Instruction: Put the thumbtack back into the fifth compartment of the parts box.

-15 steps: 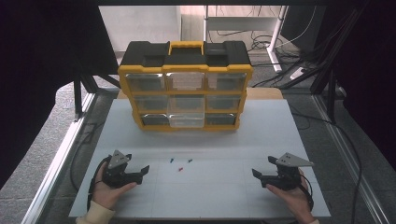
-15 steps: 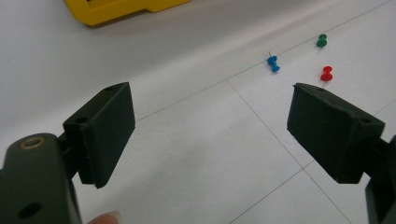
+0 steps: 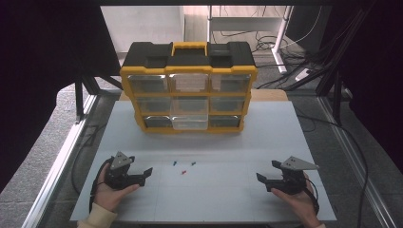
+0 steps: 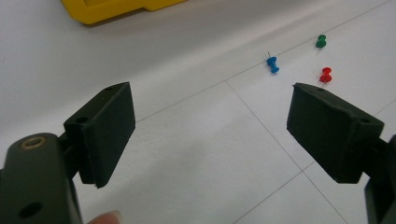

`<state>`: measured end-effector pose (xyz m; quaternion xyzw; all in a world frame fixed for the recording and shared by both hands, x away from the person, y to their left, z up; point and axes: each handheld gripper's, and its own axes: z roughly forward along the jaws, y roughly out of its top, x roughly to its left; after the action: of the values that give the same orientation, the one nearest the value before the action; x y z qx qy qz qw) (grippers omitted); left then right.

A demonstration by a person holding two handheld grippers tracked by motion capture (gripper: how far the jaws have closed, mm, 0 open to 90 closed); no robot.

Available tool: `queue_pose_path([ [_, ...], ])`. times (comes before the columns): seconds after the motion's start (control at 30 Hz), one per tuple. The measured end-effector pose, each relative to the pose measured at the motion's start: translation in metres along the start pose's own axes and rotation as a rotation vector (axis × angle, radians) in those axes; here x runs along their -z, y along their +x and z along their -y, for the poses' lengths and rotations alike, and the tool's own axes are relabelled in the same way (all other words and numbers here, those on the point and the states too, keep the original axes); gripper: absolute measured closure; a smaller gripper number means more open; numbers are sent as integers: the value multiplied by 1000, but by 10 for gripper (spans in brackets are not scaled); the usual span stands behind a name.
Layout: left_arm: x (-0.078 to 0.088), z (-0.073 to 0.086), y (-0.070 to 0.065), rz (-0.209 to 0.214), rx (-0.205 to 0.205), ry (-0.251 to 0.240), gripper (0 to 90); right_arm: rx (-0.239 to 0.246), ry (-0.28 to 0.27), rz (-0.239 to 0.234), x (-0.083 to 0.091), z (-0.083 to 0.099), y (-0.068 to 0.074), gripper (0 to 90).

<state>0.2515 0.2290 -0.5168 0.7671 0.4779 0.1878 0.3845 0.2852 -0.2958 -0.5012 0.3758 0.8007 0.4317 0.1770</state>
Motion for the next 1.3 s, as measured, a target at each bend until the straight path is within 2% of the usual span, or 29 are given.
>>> queue_pose_path([
  [0.23, 0, 2, -1, 0, 13, 22, 159, 9, 7, -4, -4, -1, -2, 184],
  [0.33, 2, 4, 1, 4, 32, 36, 168, 16, 12, -12, -7, -1, -3, 188],
  [0.43, 2, 5, 1, 5, 30, 35, 170, 22, 17, -10, -9, -2, -3, 190],
  [0.7, 5, 1, -3, 30, 3, 39, 168, 23, 10, -8, -7, -4, 2, 190],
  [0.8, 7, -6, -7, 45, -14, 38, 168, 24, 8, -5, -8, -5, 2, 190],
  [0.93, 10, -12, -8, 62, -16, 38, 174, 21, 11, -7, -9, -5, 1, 189],
  [1.03, 6, -18, -11, 78, -28, 75, 178, 21, 12, -6, -9, -5, 1, 190],
  [1.3, -7, -32, -20, 107, -63, 124, 184, 25, 17, -1, -12, -6, 2, 191],
])
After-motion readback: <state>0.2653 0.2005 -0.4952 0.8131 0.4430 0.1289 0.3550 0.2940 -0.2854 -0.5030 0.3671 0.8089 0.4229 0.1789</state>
